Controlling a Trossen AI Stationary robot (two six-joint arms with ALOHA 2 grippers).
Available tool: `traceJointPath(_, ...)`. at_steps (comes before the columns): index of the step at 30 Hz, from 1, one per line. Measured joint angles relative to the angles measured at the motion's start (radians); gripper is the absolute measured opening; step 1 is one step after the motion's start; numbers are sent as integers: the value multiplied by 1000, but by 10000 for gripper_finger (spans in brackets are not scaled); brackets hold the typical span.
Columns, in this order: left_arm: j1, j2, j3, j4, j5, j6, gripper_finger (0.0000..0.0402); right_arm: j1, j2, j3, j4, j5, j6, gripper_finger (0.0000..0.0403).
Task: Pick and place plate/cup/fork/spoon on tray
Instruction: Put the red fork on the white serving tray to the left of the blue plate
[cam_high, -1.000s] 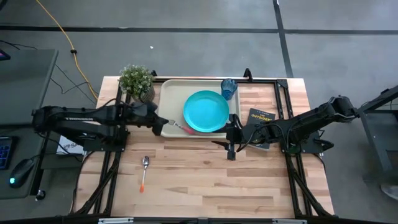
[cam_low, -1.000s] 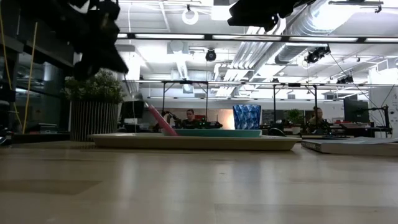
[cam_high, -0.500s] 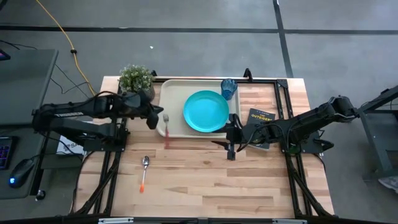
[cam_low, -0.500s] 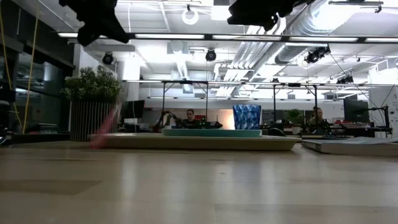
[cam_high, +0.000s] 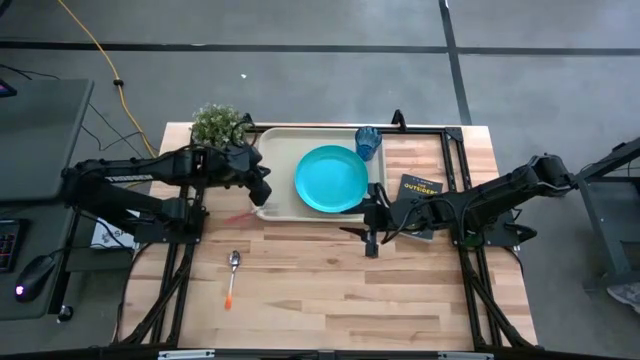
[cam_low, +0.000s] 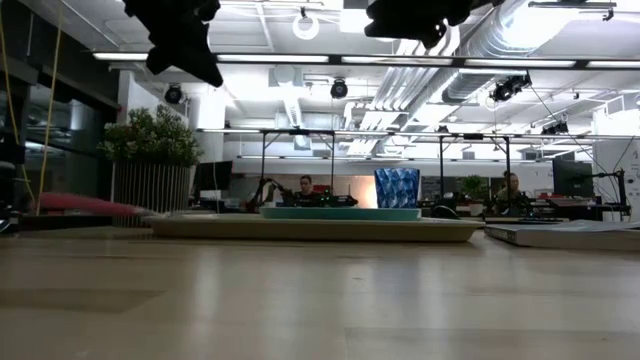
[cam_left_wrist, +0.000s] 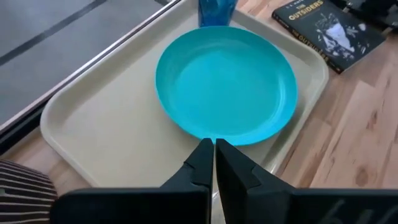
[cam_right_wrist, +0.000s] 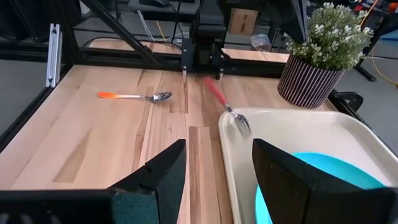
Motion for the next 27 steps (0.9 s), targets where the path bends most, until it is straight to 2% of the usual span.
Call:
traceJointPath(9,-79,-20,0,-133,-116,-72,0,0,0,0,0,1,0,177)
traceJointPath(18,-104,16,-12,-135,-112,-43,2,0,0,0,14,-1,0,177)
traceJointPath(22,-94,115,-47,-106,-58,14,26,0,0,0,16,-1,0,177)
traceJointPath(27,-72,328,-34,-101,17,166,92,0,0,0,17,-1,0,177)
